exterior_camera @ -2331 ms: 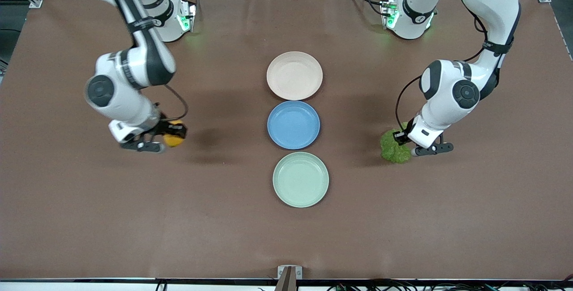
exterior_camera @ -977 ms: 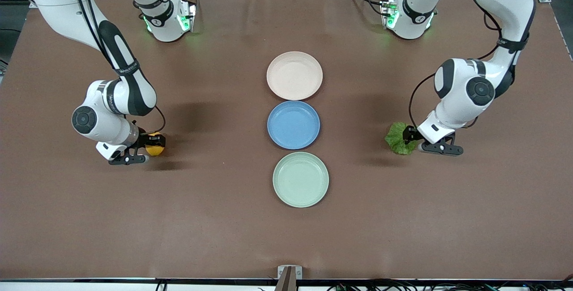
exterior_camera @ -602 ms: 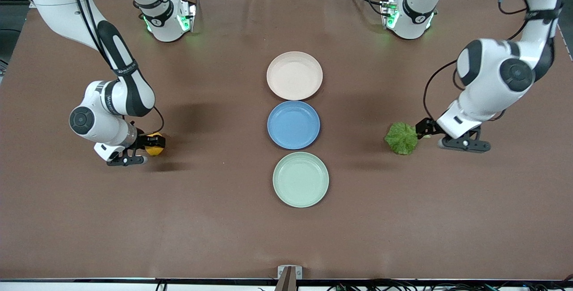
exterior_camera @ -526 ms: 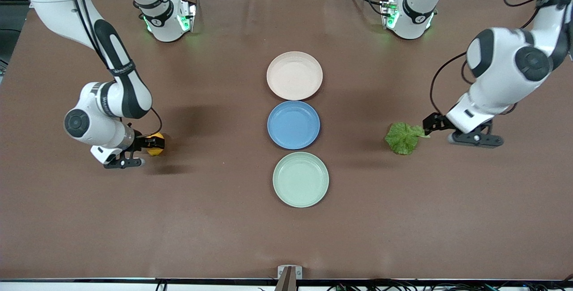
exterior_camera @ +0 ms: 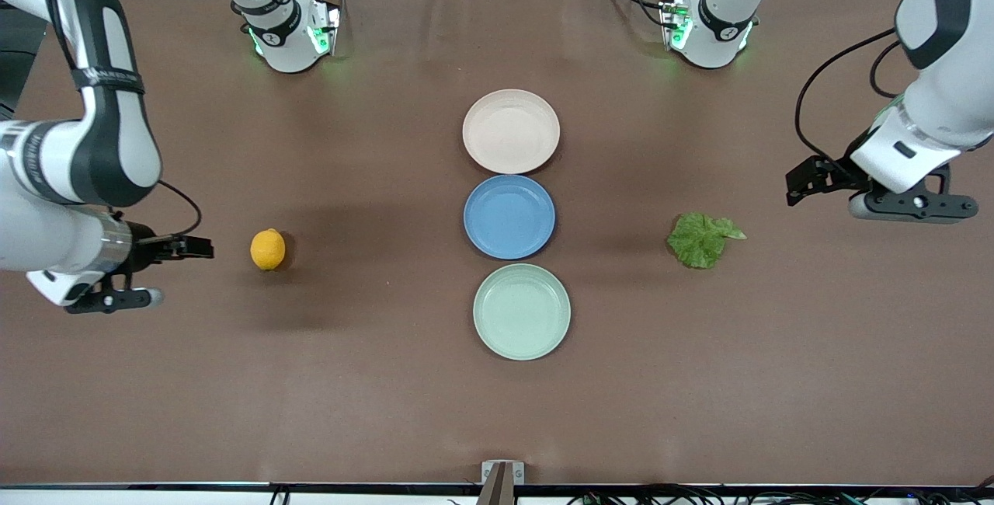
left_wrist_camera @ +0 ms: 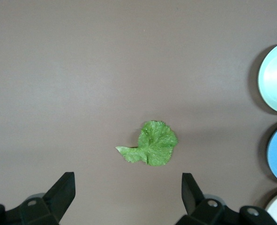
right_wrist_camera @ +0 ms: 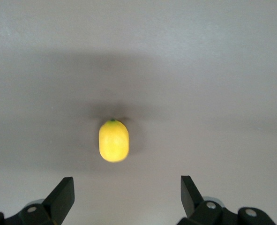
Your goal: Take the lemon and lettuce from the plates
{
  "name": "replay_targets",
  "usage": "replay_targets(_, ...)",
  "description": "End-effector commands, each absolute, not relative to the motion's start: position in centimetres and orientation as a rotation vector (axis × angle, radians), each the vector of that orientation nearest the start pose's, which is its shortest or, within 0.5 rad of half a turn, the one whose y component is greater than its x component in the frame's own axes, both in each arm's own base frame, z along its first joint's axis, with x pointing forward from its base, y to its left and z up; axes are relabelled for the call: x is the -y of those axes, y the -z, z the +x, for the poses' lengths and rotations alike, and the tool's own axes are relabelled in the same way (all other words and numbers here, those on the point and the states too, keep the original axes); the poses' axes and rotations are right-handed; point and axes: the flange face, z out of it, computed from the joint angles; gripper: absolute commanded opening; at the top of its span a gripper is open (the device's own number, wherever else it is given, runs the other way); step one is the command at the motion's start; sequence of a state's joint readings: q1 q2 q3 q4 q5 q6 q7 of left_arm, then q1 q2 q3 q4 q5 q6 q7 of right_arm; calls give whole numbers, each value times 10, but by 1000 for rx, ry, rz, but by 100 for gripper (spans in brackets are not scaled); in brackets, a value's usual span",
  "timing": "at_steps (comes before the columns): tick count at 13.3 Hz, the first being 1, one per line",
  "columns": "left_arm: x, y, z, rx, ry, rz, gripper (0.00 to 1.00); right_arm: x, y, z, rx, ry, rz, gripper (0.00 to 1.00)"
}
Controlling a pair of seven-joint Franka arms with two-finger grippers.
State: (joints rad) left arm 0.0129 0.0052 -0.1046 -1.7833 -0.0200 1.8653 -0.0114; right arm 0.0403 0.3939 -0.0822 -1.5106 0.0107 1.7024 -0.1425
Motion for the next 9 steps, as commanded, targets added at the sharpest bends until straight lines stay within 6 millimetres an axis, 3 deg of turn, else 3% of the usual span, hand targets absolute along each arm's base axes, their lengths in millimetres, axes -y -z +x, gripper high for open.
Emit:
replay_targets(1,48,-578,569,-94,120,-3162,100,15,-464,661,199,-320,-3185,100)
replay_targets(3,39,-597,564,-62,134,-3181,100,22,-481,663,187,-279,-3187,100)
replay_targets(6,36,-619,559,-48,187,-3183,100,18,-486,662,174,-270,-3175,100)
replay_targets(9,37,-640,554,-49,144,-3184,100,31,-506,648,133,-276,-3144,100)
